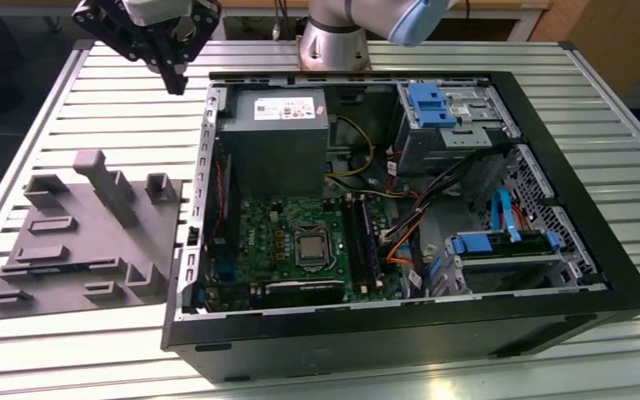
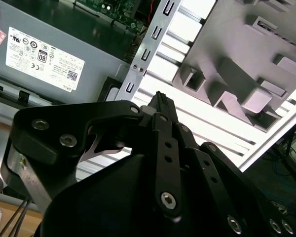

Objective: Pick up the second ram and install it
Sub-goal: 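Reach for the second ram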

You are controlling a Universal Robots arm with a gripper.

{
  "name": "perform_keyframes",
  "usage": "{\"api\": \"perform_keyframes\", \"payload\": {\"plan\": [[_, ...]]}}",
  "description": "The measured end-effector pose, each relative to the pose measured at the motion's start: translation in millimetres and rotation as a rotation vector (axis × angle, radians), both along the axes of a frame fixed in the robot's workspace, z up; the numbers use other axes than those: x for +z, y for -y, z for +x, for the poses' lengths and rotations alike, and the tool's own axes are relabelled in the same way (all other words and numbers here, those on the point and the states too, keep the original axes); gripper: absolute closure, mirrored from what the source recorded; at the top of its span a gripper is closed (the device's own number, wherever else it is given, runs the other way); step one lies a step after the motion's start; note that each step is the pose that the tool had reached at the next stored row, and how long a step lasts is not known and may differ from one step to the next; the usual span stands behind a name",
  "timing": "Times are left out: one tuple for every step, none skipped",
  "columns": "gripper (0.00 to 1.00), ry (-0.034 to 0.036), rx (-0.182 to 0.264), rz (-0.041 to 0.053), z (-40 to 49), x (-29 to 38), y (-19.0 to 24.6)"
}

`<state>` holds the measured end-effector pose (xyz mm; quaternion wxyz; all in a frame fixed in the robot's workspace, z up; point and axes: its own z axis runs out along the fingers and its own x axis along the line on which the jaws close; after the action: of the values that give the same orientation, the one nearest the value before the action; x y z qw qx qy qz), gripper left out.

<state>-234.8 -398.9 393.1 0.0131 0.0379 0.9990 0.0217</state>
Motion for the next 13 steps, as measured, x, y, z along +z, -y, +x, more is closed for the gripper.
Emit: {"api": "perform_keyframes", "payload": {"plan": [[0.89,0.0,0.0,0.0,-0.5,0.0,0.0],[0.89,0.0,0.0,0.0,-0.9,0.0,0.0],[0.89,0.0001,0.0,0.0001,-1.4,-0.1,0.0],[0.89,0.0,0.0,0.0,-1.8,0.0,0.0],[0.89,0.0,0.0,0.0,-2.2,0.0,0.0],[0.89,0.0,0.0,0.0,-2.7,0.0,0.0],[0.89,0.0001,0.0,0.0001,-3.1,-0.1,0.0],[0.89,0.0,0.0,0.0,-3.7,0.0,0.0],[0.89,0.0,0.0,0.0,-4.2,0.0,0.0],[0.89,-0.0001,0.0,0.0,-4.9,0.0,0.0],[0.89,0.0,0.0,0.0,-5.5,-0.1,0.0],[0.89,0.0,0.0,0.0001,-6.1,-0.1,0.0],[0.89,0.0,0.0,0.0001,-6.8,-0.1,0.0]]}}
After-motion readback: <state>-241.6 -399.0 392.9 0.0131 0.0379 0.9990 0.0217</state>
